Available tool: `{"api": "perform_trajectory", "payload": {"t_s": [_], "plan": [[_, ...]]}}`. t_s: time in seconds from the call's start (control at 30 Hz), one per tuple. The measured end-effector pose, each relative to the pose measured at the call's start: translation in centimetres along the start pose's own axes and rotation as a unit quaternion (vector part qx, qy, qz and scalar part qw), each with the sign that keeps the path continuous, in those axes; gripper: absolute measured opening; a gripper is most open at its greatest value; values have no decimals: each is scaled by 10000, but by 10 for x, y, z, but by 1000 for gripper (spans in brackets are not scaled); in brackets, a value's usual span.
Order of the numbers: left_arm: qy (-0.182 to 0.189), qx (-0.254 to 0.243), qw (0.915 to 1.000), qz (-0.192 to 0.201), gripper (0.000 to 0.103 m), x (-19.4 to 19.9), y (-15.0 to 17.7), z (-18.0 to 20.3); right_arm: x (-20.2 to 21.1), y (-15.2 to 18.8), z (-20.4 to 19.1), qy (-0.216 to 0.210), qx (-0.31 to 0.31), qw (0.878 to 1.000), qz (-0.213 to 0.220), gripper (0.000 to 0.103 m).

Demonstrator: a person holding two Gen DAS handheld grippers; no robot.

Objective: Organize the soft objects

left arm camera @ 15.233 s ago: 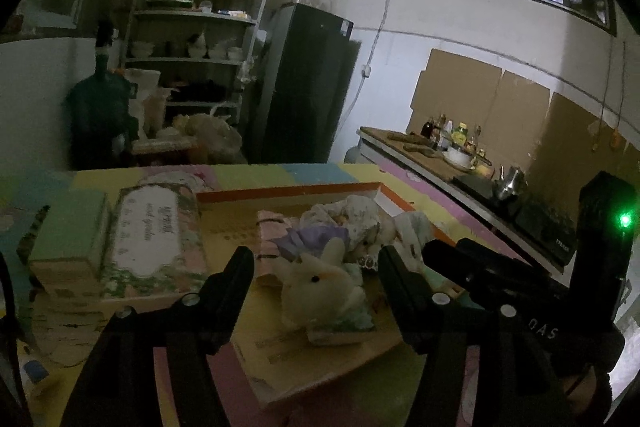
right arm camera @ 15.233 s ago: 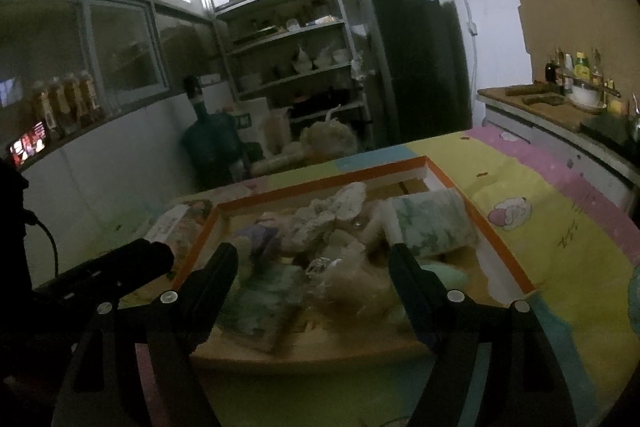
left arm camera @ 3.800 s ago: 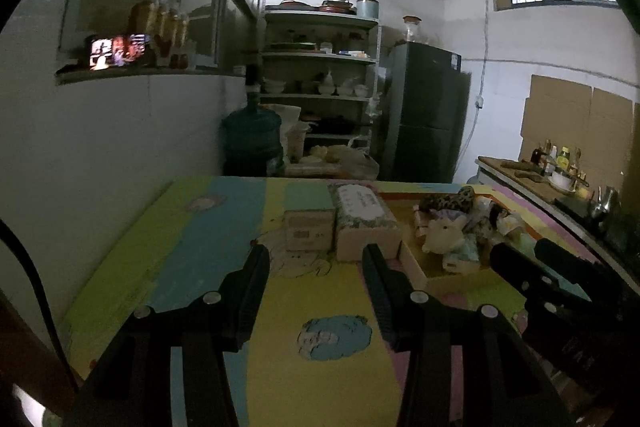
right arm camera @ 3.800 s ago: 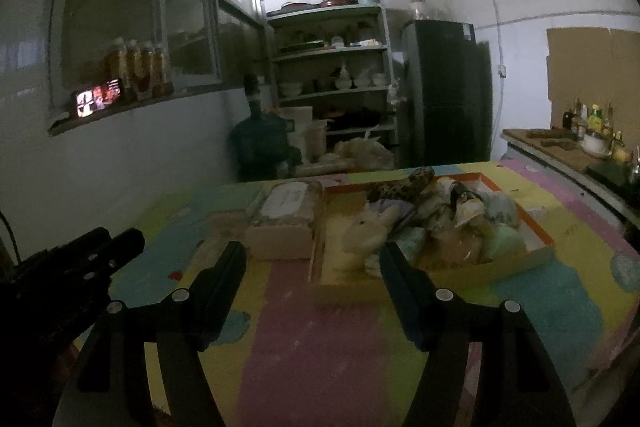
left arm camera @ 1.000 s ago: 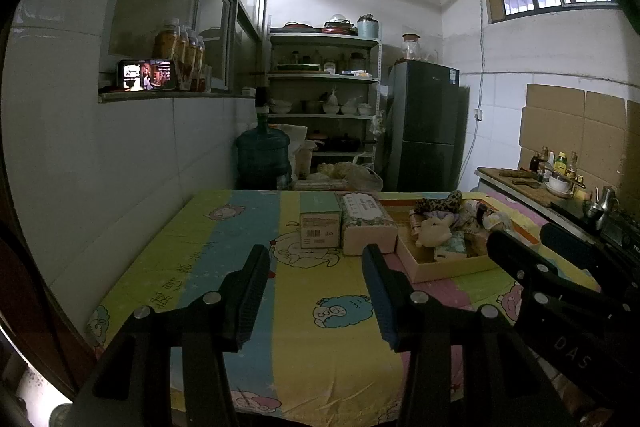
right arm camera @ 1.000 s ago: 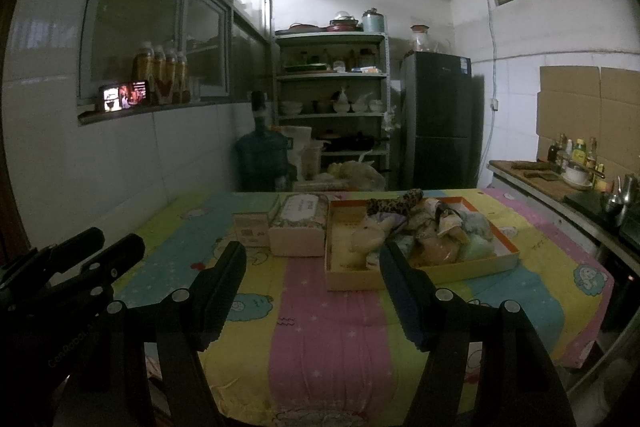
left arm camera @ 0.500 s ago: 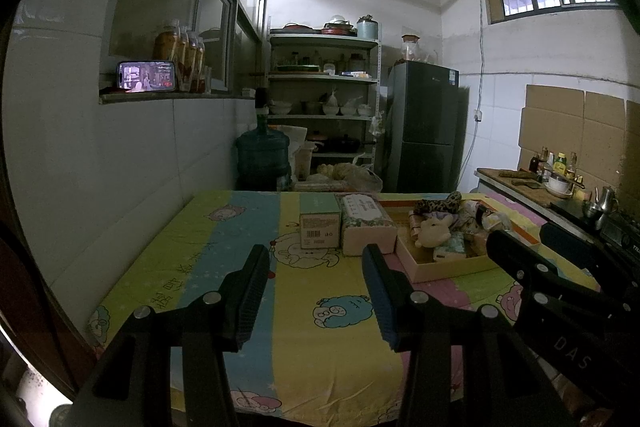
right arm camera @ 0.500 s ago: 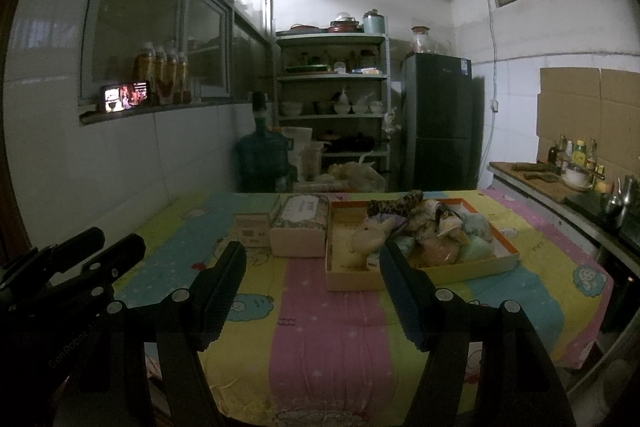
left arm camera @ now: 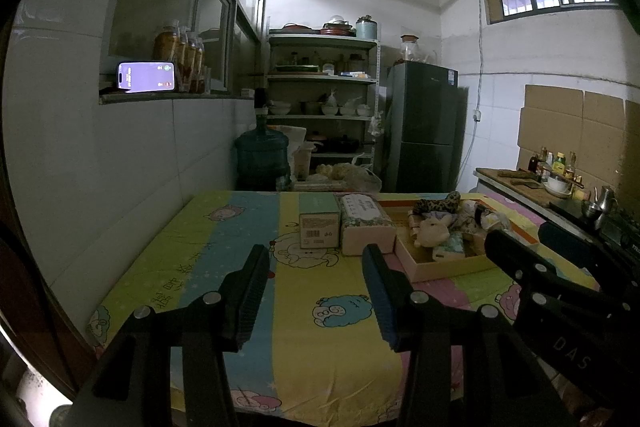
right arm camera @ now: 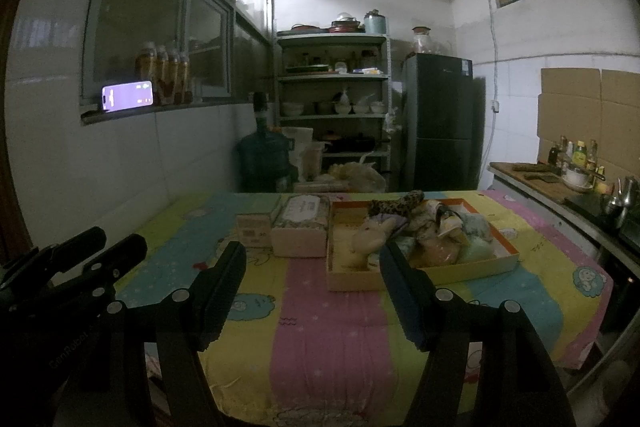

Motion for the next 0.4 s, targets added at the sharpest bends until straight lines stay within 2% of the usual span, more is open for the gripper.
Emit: {"api": "perform_trajectory", "payload": {"t_s": [0.4], "plan": [[40, 9, 10000, 22, 48, 4, -4, 0, 0, 0, 0, 1, 3, 10000, 0, 71]]}}
Point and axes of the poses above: each gripper's, at about its wrist camera, not at the fingertips, and x roughly against the way its jaws point, z to its right, y to its underside, the point moved 3 cm from there along -x, roughly the way its jaws point, and after that the axes turned 15 degrees about -y, right-handed, at the moved point
